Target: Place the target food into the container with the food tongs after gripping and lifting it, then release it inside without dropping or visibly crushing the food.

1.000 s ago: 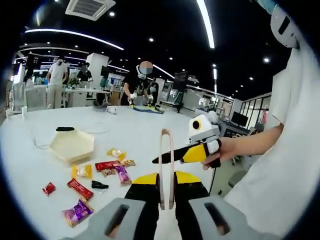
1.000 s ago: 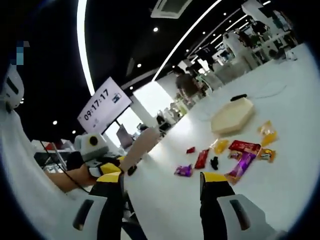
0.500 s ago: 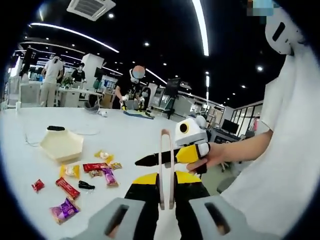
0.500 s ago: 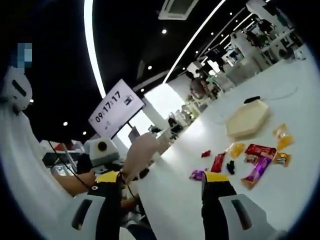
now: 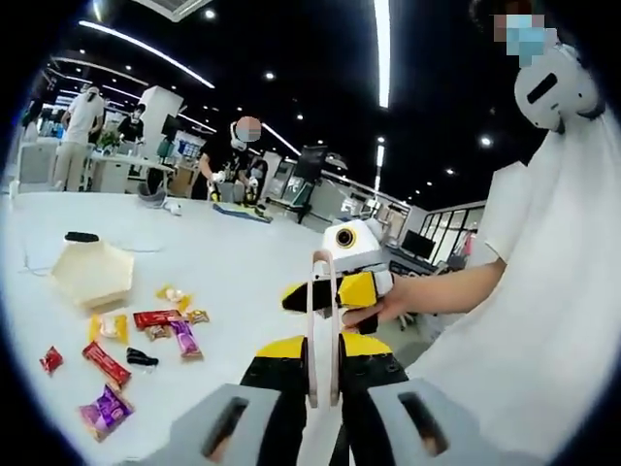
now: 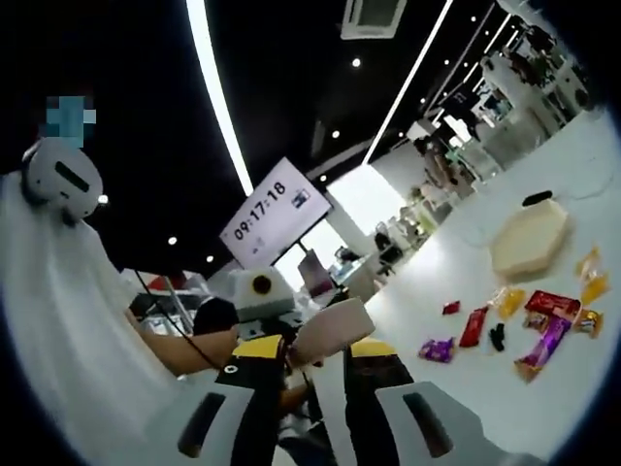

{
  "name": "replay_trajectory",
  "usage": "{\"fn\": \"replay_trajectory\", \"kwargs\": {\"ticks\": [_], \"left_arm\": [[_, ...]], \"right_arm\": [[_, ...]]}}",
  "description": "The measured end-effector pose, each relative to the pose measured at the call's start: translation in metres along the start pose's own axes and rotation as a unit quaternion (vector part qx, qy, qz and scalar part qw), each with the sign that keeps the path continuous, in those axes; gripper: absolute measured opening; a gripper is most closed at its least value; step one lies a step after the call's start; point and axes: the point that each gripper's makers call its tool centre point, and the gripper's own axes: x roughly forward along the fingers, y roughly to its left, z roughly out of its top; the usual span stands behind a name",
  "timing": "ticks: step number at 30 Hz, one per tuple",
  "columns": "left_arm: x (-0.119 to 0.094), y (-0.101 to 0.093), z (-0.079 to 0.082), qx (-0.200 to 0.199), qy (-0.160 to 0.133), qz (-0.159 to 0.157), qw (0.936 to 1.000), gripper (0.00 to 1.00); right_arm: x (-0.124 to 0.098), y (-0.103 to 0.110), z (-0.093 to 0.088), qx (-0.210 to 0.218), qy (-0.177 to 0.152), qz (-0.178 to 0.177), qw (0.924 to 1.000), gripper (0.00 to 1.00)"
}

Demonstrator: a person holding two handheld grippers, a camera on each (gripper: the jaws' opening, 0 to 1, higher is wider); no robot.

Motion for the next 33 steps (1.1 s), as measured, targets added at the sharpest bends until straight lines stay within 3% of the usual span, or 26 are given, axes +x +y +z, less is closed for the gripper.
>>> {"fn": "replay_trajectory", "kwargs": {"ticks": [8, 9, 10, 12, 16, 19, 23, 29, 33], "left_arm": [[0.003, -0.006, -0.001, -0.042, 0.000, -0.028, 0.9987, 0.10], [0.004, -0.010, 0.001, -0.052, -0.004, -0.040, 0.9978, 0.11], [0.004, -0.013, 0.003, -0.080, -0.005, -0.046, 0.9957, 0.12], [0.005, -0.009, 0.003, -0.113, -0.005, -0.040, 0.9928, 0.21], [0.006, -0.007, 0.003, -0.070, -0.014, -0.031, 0.9970, 0.26], [0.005, -0.006, 0.003, -0.072, -0.025, -0.027, 0.9968, 0.29], [-0.003, -0.008, 0.011, -0.083, -0.061, -0.026, 0.9943, 0.31], [-0.002, -0.008, 0.007, -0.079, -0.051, -0.029, 0.9952, 0.31], [0.002, -0.006, 0.009, -0.100, -0.040, -0.034, 0.9936, 0.31]], "right_arm": [[-0.003, 0.007, 0.001, 0.012, 0.001, 0.018, 0.9998, 0.19], [-0.004, 0.011, 0.003, 0.054, 0.003, 0.029, 0.9981, 0.18], [-0.004, 0.013, 0.004, 0.071, 0.003, 0.033, 0.9969, 0.18], [-0.004, 0.011, 0.006, 0.061, 0.004, 0.031, 0.9977, 0.18], [-0.003, 0.010, 0.006, 0.052, 0.007, 0.025, 0.9983, 0.19], [-0.001, 0.012, 0.008, 0.053, 0.008, 0.016, 0.9984, 0.19], [0.001, 0.016, 0.010, 0.045, 0.003, 0.013, 0.9989, 0.19], [-0.002, 0.009, 0.013, 0.060, -0.012, 0.007, 0.9981, 0.20], [-0.005, 0.010, 0.017, 0.059, -0.026, 0.004, 0.9979, 0.20]]}}
